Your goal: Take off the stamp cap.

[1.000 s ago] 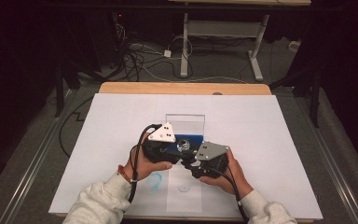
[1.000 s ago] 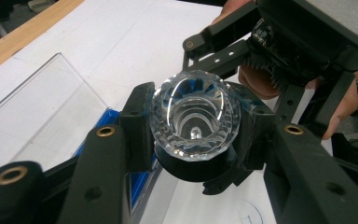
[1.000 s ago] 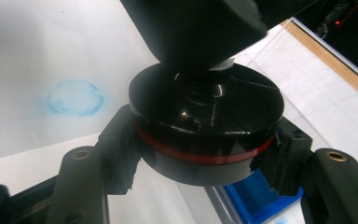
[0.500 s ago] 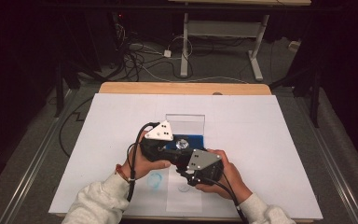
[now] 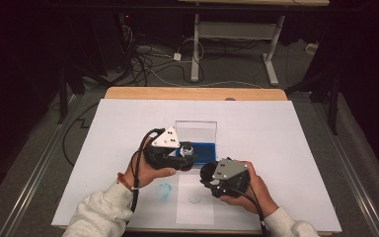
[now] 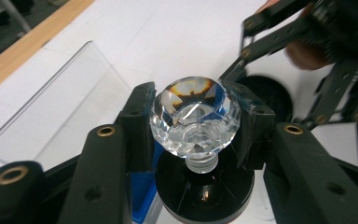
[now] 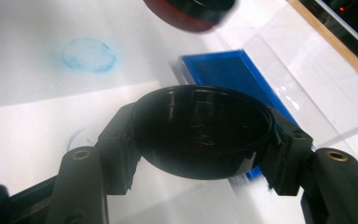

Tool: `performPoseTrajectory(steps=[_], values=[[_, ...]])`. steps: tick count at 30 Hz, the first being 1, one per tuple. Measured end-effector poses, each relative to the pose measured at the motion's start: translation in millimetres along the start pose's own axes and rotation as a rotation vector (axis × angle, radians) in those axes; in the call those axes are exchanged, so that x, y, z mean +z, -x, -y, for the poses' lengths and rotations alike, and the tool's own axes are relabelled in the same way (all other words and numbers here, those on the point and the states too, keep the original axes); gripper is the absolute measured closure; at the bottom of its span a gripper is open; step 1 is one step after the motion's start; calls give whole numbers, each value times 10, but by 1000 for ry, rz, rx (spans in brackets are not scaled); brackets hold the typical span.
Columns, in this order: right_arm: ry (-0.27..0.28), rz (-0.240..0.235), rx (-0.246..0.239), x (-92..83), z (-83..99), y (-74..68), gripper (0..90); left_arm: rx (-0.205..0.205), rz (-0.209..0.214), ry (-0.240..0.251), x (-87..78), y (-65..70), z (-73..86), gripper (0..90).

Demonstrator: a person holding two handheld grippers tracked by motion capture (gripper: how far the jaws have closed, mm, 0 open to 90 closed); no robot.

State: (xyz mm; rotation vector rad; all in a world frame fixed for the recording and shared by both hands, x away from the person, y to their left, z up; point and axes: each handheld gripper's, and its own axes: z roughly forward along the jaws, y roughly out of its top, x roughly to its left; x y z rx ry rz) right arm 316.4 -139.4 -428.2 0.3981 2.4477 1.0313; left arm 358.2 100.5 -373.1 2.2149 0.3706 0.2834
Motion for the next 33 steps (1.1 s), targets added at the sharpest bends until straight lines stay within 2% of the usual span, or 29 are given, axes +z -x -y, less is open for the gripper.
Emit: performPoseTrajectory(steps=[1, 2, 3, 5, 7, 8, 10, 16, 19, 21, 23, 33], values=[[3, 8, 10, -27, 24, 16, 389, 9, 6, -9, 12, 1, 8, 547], [3, 15, 25, -56, 49, 27, 389, 8, -11, -11, 18, 1, 16, 547], [8, 37, 41, -110, 95, 50, 389, 3, -2, -17, 31, -6, 23, 547], [11, 42, 53, -162, 136, 63, 389, -1, -13, -21, 51, -13, 36, 547], [12, 51, 60, -191, 154, 62, 389, -11, 5, -23, 68, -29, 46, 547], [13, 53, 64, -219, 171, 67, 389, -10, -6, -26, 77, -27, 49, 547], [12, 62, 66, -270, 203, 63, 389, -13, 7, -29, 94, -34, 53, 547], [13, 86, 90, -414, 321, 50, 389, -18, 3, -33, 118, -58, 47, 547], [31, 120, 108, -504, 387, 58, 389, -21, -10, -31, 129, -78, 28, 547], [47, 150, 123, -577, 427, 73, 389, -30, -3, -21, 139, -97, 7, 547], [55, 168, 137, -644, 469, 91, 389, -19, -20, -30, 155, -98, -19, 546], [77, 262, 199, -878, 659, 189, 389, -24, -33, -28, 184, -228, -116, 547]])
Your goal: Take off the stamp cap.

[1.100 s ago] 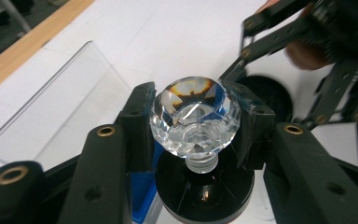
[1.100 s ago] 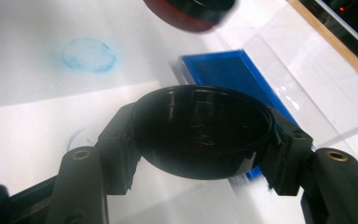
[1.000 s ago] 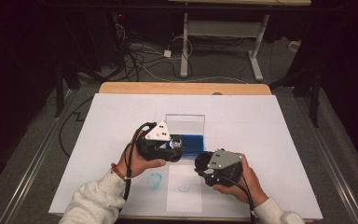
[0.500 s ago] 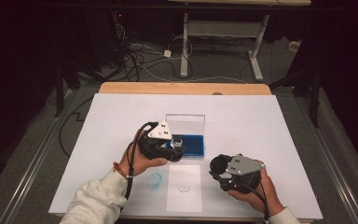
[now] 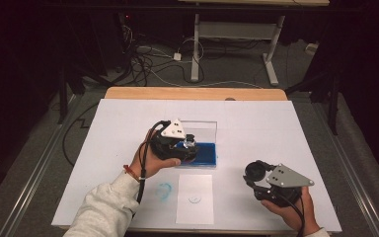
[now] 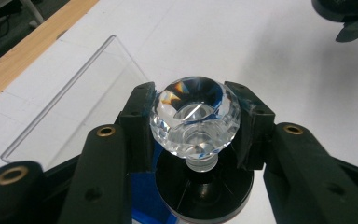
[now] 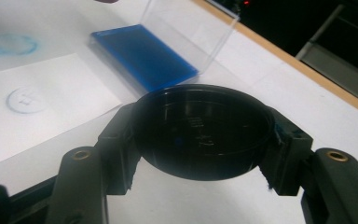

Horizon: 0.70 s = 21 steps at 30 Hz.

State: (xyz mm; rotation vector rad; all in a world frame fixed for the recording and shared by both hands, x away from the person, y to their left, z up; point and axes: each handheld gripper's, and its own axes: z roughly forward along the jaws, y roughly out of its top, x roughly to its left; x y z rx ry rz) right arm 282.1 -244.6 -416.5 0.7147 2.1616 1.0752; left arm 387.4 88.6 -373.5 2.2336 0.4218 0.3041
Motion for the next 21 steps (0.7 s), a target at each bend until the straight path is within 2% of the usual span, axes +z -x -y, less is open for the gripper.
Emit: performPoseTrajectory(steps=[6, 9, 11, 16, 21], values=[[8, 22, 30, -30, 22, 83, 389, 14, 1, 6, 45, -91, -48, 547], [9, 25, 32, -28, 20, 82, 389, 19, -7, 13, 71, -128, -60, 547], [13, 32, 37, -25, 26, 77, 389, 15, -26, 5, 96, -151, -65, 547], [6, 30, 39, 16, 42, 64, 388, -4, -24, 5, 166, -228, -49, 547], [-3, 22, 34, 54, 55, 46, 388, 1, -26, -10, 240, -262, -36, 547]])
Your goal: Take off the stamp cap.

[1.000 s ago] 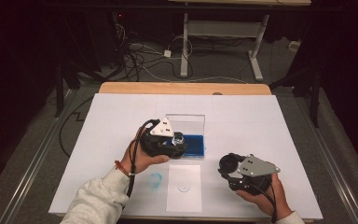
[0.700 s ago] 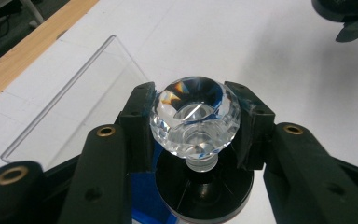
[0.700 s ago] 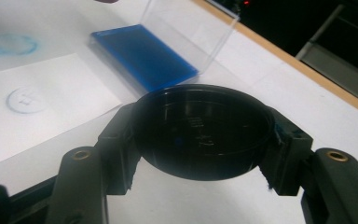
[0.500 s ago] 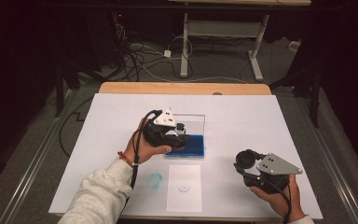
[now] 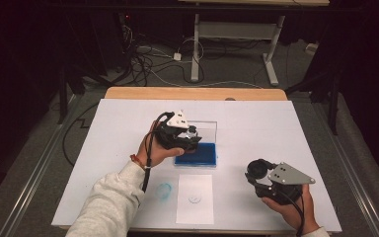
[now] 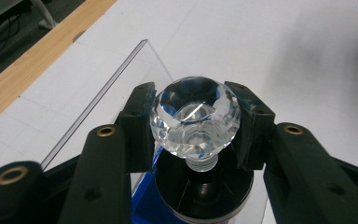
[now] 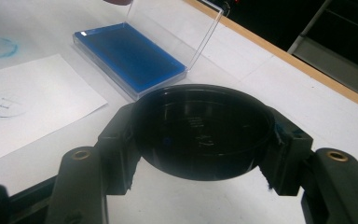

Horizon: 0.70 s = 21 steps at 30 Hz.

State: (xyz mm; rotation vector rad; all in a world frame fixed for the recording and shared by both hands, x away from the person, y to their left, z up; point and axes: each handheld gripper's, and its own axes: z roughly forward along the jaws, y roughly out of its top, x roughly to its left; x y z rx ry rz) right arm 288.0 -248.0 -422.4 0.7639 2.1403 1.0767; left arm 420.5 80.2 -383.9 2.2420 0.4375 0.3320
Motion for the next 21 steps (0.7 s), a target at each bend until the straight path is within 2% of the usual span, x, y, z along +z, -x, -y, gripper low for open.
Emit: performPoseTrajectory(steps=[21], values=[[-9, -23, -8, 60, -5, -12, 388, -15, -4, -16, 134, -36, 28, 547]])
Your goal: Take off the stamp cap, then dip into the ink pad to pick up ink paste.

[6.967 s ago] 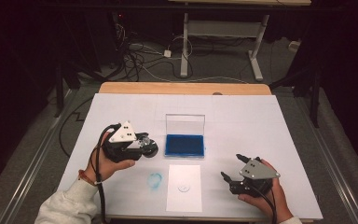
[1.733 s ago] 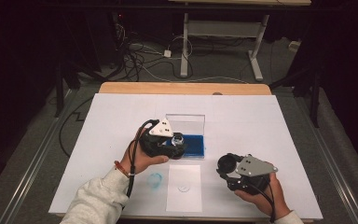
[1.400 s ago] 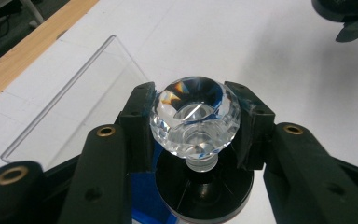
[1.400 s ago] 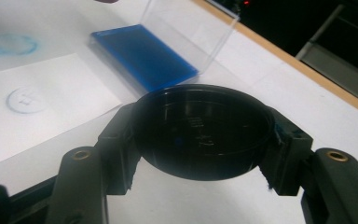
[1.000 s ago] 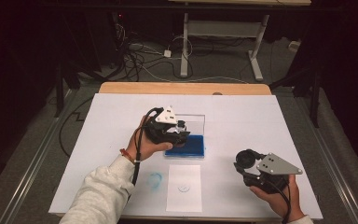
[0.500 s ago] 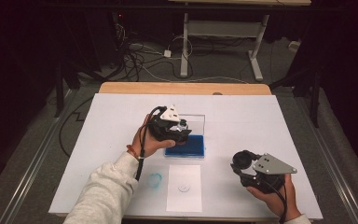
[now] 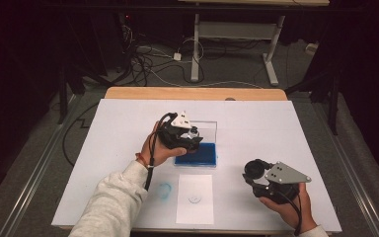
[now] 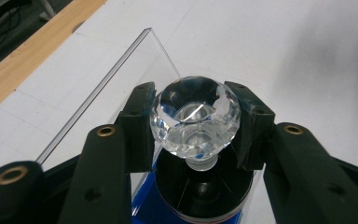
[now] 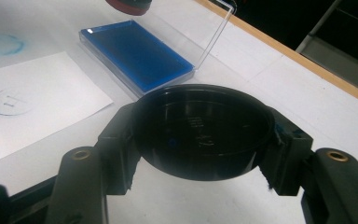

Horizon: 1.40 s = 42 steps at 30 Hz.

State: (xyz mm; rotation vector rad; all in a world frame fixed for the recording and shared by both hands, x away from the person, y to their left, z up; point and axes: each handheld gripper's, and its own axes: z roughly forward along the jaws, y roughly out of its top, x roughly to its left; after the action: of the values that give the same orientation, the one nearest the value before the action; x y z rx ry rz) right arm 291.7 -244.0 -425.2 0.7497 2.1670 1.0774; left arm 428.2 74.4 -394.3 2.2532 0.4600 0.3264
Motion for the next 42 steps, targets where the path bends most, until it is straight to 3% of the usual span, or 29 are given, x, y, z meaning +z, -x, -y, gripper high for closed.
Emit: performPoseTrajectory(steps=[20, 31, 33, 34, 36, 42], values=[[-7, -2, -4, 1, -1, -16, 388, -16, 6, -7, 100, -2, 62, 546], [-7, -12, -14, 11, -9, -43, 388, -29, 10, -15, 144, 5, 179, 546], [-13, -9, -17, 17, 3, -46, 388, -47, 32, 2, 149, -1, 200, 546], [-15, -12, -14, 20, 8, -43, 388, -42, 13, 1, 150, 7, 208, 546], [-17, -9, -18, 16, 13, -47, 388, -46, 29, 6, 160, 8, 236, 547], [-16, -20, -32, 3, 10, -81, 388, -51, 24, -1, 237, 11, 323, 546]])
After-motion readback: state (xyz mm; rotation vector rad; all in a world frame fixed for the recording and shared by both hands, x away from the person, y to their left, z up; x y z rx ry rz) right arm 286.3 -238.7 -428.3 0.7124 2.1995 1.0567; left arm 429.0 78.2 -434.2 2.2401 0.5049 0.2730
